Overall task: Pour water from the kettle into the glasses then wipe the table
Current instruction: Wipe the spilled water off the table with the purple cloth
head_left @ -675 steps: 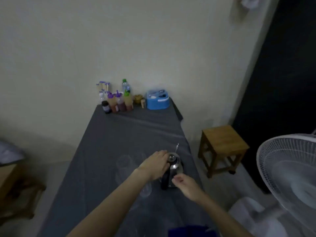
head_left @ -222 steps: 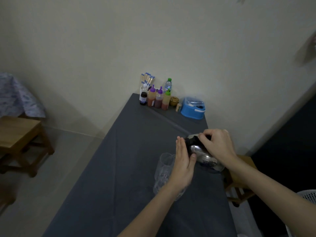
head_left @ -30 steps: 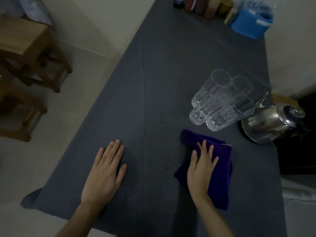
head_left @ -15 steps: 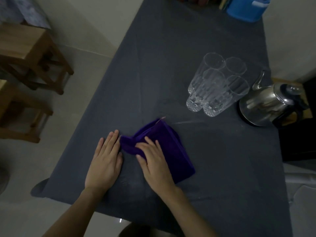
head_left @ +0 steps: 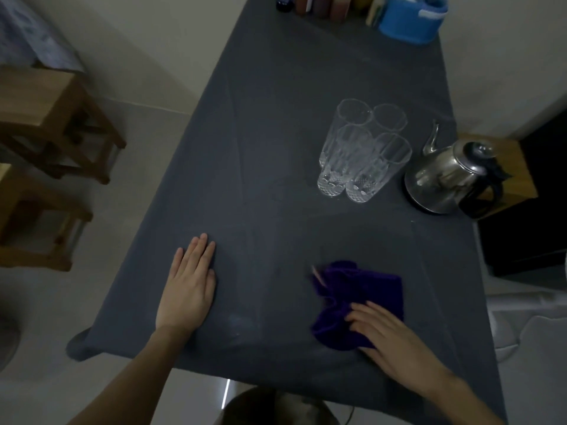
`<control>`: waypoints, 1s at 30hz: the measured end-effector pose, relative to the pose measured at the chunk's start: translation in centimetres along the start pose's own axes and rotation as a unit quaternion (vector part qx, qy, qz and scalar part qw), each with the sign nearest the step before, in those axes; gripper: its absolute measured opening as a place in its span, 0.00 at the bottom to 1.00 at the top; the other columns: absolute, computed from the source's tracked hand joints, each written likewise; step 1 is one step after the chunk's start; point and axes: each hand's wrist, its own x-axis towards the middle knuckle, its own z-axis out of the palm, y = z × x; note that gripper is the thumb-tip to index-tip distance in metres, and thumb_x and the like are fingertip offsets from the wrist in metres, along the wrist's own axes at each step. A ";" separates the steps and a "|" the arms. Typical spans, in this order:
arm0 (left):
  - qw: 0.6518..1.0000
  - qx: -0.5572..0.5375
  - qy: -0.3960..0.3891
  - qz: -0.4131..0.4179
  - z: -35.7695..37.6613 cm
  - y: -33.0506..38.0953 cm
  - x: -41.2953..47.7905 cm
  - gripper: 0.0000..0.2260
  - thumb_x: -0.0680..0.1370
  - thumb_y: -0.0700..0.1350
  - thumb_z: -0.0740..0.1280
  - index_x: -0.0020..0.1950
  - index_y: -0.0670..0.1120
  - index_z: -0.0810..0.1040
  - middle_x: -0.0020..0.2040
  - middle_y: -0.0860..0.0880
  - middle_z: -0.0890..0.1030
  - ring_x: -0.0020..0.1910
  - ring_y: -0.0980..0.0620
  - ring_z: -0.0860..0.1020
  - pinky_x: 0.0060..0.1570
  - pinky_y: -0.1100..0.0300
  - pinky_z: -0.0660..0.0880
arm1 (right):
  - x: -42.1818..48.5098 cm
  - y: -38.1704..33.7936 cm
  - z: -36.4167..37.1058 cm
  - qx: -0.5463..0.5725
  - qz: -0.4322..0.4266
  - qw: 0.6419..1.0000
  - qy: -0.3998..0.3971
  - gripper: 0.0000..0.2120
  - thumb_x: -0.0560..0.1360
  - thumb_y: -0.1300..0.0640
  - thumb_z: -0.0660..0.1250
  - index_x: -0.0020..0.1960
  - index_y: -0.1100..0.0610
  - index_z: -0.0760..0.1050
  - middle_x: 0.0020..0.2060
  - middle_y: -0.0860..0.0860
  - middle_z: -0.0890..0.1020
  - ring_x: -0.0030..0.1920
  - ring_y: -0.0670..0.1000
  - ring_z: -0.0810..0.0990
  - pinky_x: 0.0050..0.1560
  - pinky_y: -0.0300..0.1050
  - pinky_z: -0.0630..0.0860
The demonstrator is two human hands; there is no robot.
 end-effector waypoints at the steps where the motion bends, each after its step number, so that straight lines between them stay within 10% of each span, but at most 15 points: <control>1: 1.000 0.002 0.000 0.000 0.0 -0.1 0.0 0.25 0.81 0.50 0.46 0.77 0.43 0.60 0.78 0.45 0.59 0.78 0.50 0.55 0.77 0.56 0.42 | -1.1 0.8 -0.7 0.012 0.022 1.000 0.005 0.16 0.70 0.54 0.75 0.57 0.55 0.81 0.60 0.48 0.80 0.66 0.49 0.74 0.74 0.42 0.52; 8: 1.000 0.002 -0.002 0.002 0.3 -0.2 0.1 0.25 0.81 0.49 0.47 0.76 0.42 0.61 0.77 0.44 0.61 0.77 0.49 0.56 0.77 0.56 0.43 | -3.3 0.7 -1.9 0.187 0.263 0.942 0.095 0.34 0.74 0.35 0.60 0.74 0.51 0.63 0.77 0.50 0.57 0.76 0.52 0.56 0.74 0.56 0.53; 13: 1.000 -0.001 0.001 0.006 0.3 -0.3 0.1 0.24 0.81 0.49 0.48 0.76 0.42 0.61 0.77 0.44 0.62 0.77 0.50 0.56 0.77 0.55 0.43 | 1.8 -1.1 0.7 0.039 0.425 0.904 0.033 0.44 0.69 0.31 0.64 0.78 0.48 0.53 0.77 0.57 0.51 0.77 0.59 0.47 0.72 0.59 0.42; 18: 1.000 -0.003 0.005 0.005 0.4 -0.4 0.1 0.24 0.81 0.48 0.49 0.76 0.42 0.61 0.77 0.44 0.61 0.77 0.50 0.55 0.77 0.55 0.43 | 2.9 -1.0 2.2 -0.016 0.429 0.890 0.153 0.23 0.71 0.56 0.73 0.65 0.53 0.75 0.60 0.62 0.74 0.60 0.64 0.72 0.55 0.65 0.72; 30: 1.000 -0.019 0.020 0.004 0.8 -0.8 0.2 0.22 0.81 0.45 0.52 0.75 0.42 0.63 0.77 0.44 0.63 0.77 0.51 0.56 0.77 0.54 0.46 | 15.2 -7.1 1.5 -0.017 0.224 0.963 0.148 0.16 0.70 0.54 0.73 0.58 0.51 0.80 0.53 0.59 0.79 0.51 0.60 0.77 0.46 0.57 0.75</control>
